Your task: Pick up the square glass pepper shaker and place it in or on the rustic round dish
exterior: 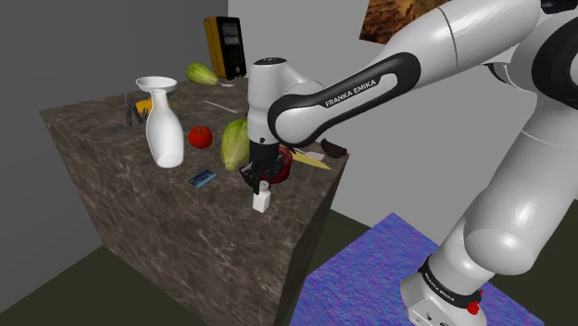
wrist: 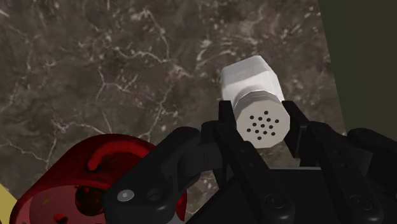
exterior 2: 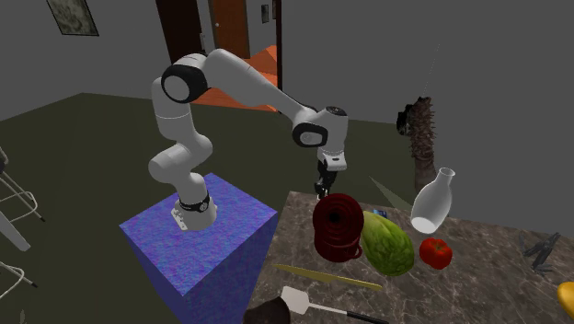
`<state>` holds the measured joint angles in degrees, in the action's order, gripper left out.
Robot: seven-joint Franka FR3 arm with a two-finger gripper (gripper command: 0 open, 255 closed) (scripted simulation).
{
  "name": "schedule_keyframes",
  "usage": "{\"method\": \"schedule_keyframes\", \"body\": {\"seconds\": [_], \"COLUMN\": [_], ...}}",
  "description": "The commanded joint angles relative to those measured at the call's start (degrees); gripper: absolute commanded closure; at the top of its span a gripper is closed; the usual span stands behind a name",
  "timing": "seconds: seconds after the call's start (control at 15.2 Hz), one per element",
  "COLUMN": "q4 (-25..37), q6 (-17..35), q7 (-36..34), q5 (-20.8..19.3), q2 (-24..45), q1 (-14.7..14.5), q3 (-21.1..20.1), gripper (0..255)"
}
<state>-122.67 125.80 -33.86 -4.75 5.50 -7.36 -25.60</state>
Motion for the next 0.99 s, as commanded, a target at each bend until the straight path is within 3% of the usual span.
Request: {"method": "schedule_keyframes", "body": {"seconds": [0.0,0.46,0.92], "q4": [0.00,0.00,2.57], "q6": [0.00,0.01,-5.04], "q7": [0.00,0.00,1.27], "q5": [0.00,0.00,1.67], "q2": [0.00,0.01,-2.80], "q1": [0.00,0.00,0.22], "q3": [0.00,0.00,-0.12], "gripper": [255,255,255]}}
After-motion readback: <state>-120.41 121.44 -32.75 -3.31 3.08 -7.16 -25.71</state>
